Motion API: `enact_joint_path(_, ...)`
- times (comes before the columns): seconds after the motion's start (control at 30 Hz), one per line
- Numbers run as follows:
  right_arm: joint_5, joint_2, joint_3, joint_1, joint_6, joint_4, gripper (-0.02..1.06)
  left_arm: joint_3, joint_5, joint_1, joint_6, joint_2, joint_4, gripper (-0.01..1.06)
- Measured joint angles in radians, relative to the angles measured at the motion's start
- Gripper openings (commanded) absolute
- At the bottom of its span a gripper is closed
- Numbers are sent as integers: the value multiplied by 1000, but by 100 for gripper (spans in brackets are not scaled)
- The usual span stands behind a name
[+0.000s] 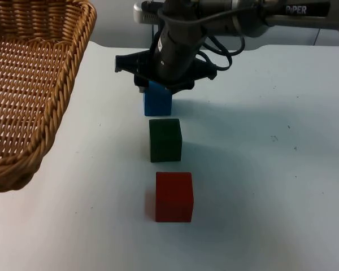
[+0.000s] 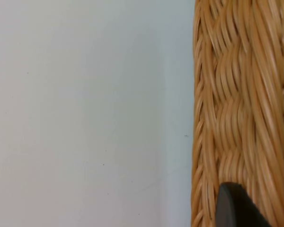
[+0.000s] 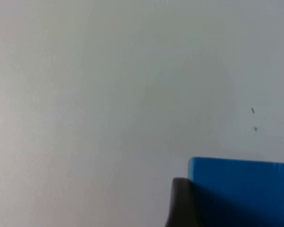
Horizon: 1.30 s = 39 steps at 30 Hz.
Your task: Pick up the basket with the left hand and place the blue cube into the basket with the right hand.
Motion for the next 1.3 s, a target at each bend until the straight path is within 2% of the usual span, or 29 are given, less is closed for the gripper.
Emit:
enact_joint_path(0.3,87,-71,0,0,-12,-26,0,0,0,0,0,0,0,0)
enact_joint_path(0.63,89,-408,0,14,-185,-33,0,0,0,0,0,0,0,0)
enact_joint_path(0.77,103,-530,0,74,-288,-24,0,0,-9,0,0,0,0,0)
enact_joint_path(0.8,103,-530,0,74,-288,-24,0,0,-9,0,0,0,0,0)
enact_joint_path(0.93,134,-565,0,164,-428,72,0,0,-10,0,0,0,0,0)
enact_joint_path(1.1,144,-540,0,246,-489,134,0,0,-11,0,0,0,0,0)
enact_joint_path(1.3,146,-489,0,315,-505,143,0,0,-11,0,0,0,0,0)
